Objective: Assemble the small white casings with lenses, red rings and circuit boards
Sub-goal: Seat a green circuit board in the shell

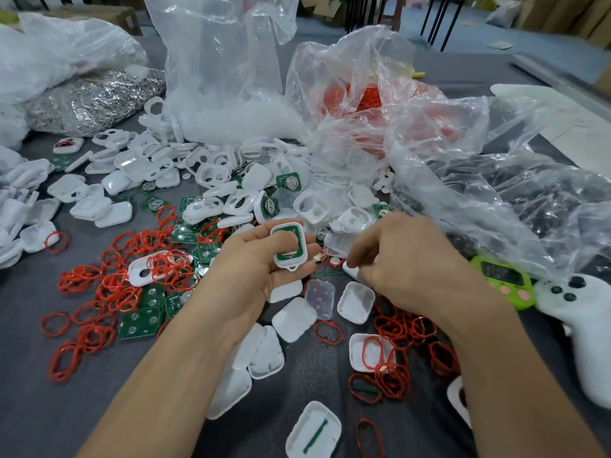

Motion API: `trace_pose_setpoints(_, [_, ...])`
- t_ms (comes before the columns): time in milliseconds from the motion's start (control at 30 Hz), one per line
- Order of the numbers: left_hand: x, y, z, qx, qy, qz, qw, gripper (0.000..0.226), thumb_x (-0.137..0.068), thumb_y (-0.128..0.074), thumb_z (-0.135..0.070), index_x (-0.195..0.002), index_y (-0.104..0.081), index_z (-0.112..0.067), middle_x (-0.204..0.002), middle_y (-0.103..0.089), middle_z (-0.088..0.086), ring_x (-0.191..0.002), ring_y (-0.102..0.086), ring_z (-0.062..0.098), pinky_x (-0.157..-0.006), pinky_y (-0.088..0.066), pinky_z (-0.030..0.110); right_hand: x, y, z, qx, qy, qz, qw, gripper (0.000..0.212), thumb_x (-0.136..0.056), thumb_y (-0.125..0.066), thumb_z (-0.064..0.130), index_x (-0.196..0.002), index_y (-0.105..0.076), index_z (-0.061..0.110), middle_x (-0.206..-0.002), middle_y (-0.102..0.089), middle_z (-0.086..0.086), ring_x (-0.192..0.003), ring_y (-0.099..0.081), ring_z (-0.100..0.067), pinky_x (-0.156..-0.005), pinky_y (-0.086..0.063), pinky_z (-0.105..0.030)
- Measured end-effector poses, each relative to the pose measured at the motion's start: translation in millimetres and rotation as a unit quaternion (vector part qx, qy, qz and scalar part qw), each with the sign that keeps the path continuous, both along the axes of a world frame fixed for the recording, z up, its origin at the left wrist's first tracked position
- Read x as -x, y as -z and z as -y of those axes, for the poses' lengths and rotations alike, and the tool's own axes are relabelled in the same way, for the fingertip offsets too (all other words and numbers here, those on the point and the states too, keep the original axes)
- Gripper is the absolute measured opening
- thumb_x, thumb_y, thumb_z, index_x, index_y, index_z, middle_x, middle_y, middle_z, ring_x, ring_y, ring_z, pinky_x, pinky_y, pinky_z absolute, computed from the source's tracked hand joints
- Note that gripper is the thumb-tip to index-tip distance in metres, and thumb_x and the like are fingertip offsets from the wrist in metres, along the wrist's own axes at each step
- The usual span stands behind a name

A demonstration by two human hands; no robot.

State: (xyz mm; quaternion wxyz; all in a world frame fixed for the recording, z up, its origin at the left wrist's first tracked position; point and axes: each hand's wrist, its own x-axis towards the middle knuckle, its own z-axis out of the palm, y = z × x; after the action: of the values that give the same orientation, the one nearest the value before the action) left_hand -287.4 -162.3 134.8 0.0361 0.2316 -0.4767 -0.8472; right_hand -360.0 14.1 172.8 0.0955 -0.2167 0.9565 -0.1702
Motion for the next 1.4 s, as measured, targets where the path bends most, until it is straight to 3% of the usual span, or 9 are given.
trace_pose_setpoints(367, [-2, 0, -2, 0.004, 0.010, 0.002, 1.000, 0.023, -0.096, -0.055, 0.008, -0.111, -0.070, -0.001, -0.096, -0.079, 0.015, -0.091, -0.078, 0.025, -0.063, -0.062, 0.028, -3, 17, -6, -0.020, -0.031, -0.012, 0.999, 0.049, -0.088, -0.072, 0.011, -0.123, -0.069, 0.046, -0.096, -0.055, 0.013, -0.094, -0.059, -0.015, -0.075, -0.039, -0.023])
trace_pose_setpoints(600, [-2, -3, -4, 0.007, 0.014, 0.006, 1.000, 0.025, -0.096, -0.053, 0.009, -0.113, -0.069, 0.000, -0.095, -0.079, 0.015, -0.090, -0.078, 0.025, -0.062, -0.062, 0.030, 0, 19, -15, 0.009, -0.028, -0.027, 0.999, 0.049, -0.082, -0.077, 0.013, -0.120, -0.068, 0.042, -0.095, -0.057, 0.014, -0.086, -0.055, -0.011, -0.074, -0.039, -0.022])
trace_pose_setpoints(700, [-2, -3, -4, 0.006, 0.011, 0.006, 1.000, 0.024, -0.098, -0.051, 0.005, -0.111, -0.070, 0.000, -0.099, -0.078, 0.019, -0.091, -0.078, 0.026, -0.064, -0.063, 0.031, 4, 14, -28, 0.152, -0.005, -0.017, 0.988, 0.046, -0.078, -0.084, 0.017, -0.114, -0.069, 0.043, -0.096, -0.063, 0.019, -0.084, -0.060, 0.001, -0.070, -0.042, -0.010])
trace_pose_setpoints(833, [-2, -2, -6, 0.003, 0.014, 0.008, 1.000, 0.024, -0.101, -0.048, 0.000, -0.108, -0.071, 0.000, -0.098, -0.078, 0.019, -0.090, -0.078, 0.028, -0.066, -0.064, 0.033, 1, 8, -26, 0.500, 0.037, 0.175, 0.847, 0.044, -0.084, -0.076, -0.005, -0.111, -0.073, 0.029, -0.103, -0.077, 0.002, -0.077, -0.075, -0.020, -0.063, -0.057, -0.025])
trace_pose_setpoints(967, [-2, -1, -7, 0.012, 0.022, 0.012, 1.000, 0.024, -0.101, -0.049, 0.000, -0.109, -0.071, 0.001, -0.098, -0.078, 0.022, -0.091, -0.078, 0.028, -0.065, -0.064, 0.033, -8, 14, -10, 0.602, 0.067, 0.340, 0.720, 0.044, -0.083, -0.063, -0.021, -0.113, -0.070, 0.011, -0.092, -0.076, -0.013, -0.072, -0.074, -0.028, -0.060, -0.059, -0.025])
trace_pose_setpoints(1067, [-1, 2, -7, 0.029, 0.035, 0.010, 0.999, 0.025, -0.099, -0.051, 0.002, -0.105, -0.075, -0.001, -0.099, -0.078, 0.021, -0.090, -0.078, 0.026, -0.067, -0.064, 0.033, -12, 15, -1, 0.620, 0.062, 0.425, 0.657, 0.045, -0.075, -0.071, -0.005, -0.117, -0.068, 0.008, -0.093, -0.073, -0.018, -0.076, -0.072, -0.028, -0.067, -0.063, -0.029])
trace_pose_setpoints(1167, [-1, 5, -9, 0.065, 0.045, 0.007, 0.997, 0.024, -0.097, -0.057, 0.003, -0.099, -0.079, -0.006, -0.097, -0.078, 0.018, -0.086, -0.077, 0.025, -0.070, -0.064, 0.034, -14, 20, 7, 0.596, 0.088, 0.406, 0.687, 0.039, -0.075, -0.077, 0.015, -0.112, -0.070, 0.008, -0.092, -0.071, -0.017, -0.072, -0.070, -0.024, -0.064, -0.062, -0.029])
trace_pose_setpoints(1267, [-1, 8, -12, 0.093, 0.042, 0.001, 0.995, 0.018, -0.096, -0.062, 0.003, -0.100, -0.076, -0.008, -0.094, -0.078, 0.014, -0.083, -0.077, 0.022, -0.066, -0.062, 0.030, -16, 28, 15, 0.572, 0.121, 0.336, 0.738, 0.019, -0.088, -0.074, 0.004, -0.107, -0.073, 0.004, -0.087, -0.073, -0.014, -0.067, -0.069, -0.018, -0.062, -0.059, -0.024])
trace_pose_setpoints(1400, [-1, 9, -10, 0.100, 0.045, -0.005, 0.994, 0.017, -0.095, -0.063, 0.003, -0.103, -0.076, -0.006, -0.095, -0.078, 0.014, -0.084, -0.077, 0.024, -0.066, -0.062, 0.028, -15, 31, 13, 0.545, 0.103, 0.287, 0.781, 0.027, -0.084, -0.079, -0.003, -0.108, -0.075, 0.008, -0.091, -0.076, -0.009, -0.076, -0.074, -0.022, -0.069, -0.062, -0.030])
